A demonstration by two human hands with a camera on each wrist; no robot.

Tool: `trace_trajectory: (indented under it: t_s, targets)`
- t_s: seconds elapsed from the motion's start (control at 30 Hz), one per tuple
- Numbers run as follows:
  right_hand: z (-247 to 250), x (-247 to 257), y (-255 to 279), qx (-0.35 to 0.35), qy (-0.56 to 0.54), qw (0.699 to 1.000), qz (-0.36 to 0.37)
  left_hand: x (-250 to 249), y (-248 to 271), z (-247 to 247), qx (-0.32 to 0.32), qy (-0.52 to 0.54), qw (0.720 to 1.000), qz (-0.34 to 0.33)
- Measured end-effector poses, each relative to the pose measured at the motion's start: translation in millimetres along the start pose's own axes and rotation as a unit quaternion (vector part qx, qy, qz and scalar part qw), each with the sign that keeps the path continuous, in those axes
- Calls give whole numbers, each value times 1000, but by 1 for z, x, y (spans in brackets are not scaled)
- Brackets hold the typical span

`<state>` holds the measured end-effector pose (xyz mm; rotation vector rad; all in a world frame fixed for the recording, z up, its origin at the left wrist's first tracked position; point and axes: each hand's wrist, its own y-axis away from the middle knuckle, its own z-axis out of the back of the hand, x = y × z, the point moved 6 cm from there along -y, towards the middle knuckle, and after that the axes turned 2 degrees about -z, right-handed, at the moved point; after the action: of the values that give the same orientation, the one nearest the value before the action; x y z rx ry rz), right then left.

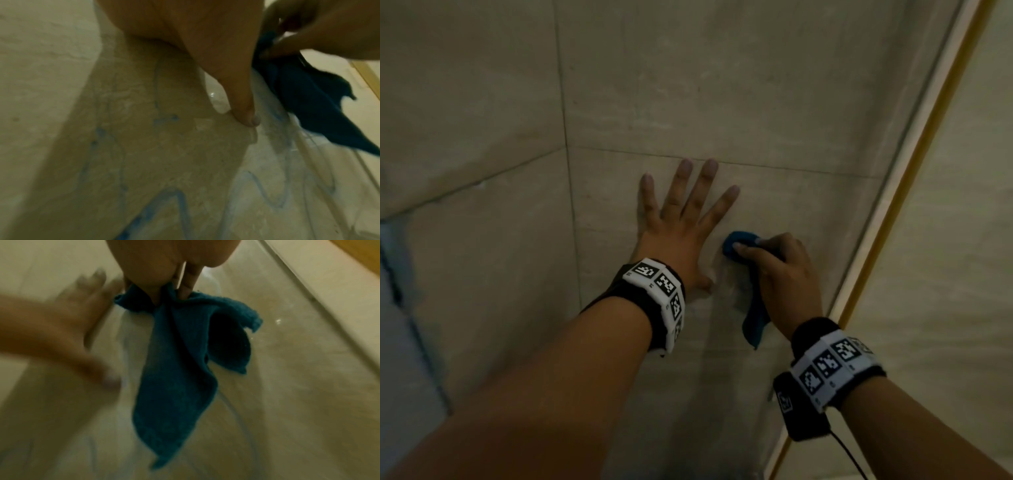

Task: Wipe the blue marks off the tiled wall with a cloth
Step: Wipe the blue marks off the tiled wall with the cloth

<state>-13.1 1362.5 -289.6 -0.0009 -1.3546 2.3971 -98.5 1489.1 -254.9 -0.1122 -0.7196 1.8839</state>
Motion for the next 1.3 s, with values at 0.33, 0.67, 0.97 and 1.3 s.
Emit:
trace_trajectory:
  t_s: [0.33, 0.67, 0.97, 1.3]
  targets:
    - [29, 13, -37, -127, -18, 992, -8, 1, -1, -1, -5, 4, 1000, 1]
    - [-4, -9, 8, 7, -55, 997, -56, -1, 1, -1, 5, 0, 1000, 8]
    - [52, -22, -43, -160, -23, 984, -75, 0, 0, 2, 13, 12, 1000, 7]
    - [10, -43, 25, -34, -3, 983, -183, -1, -1, -1, 14, -2, 1000, 10]
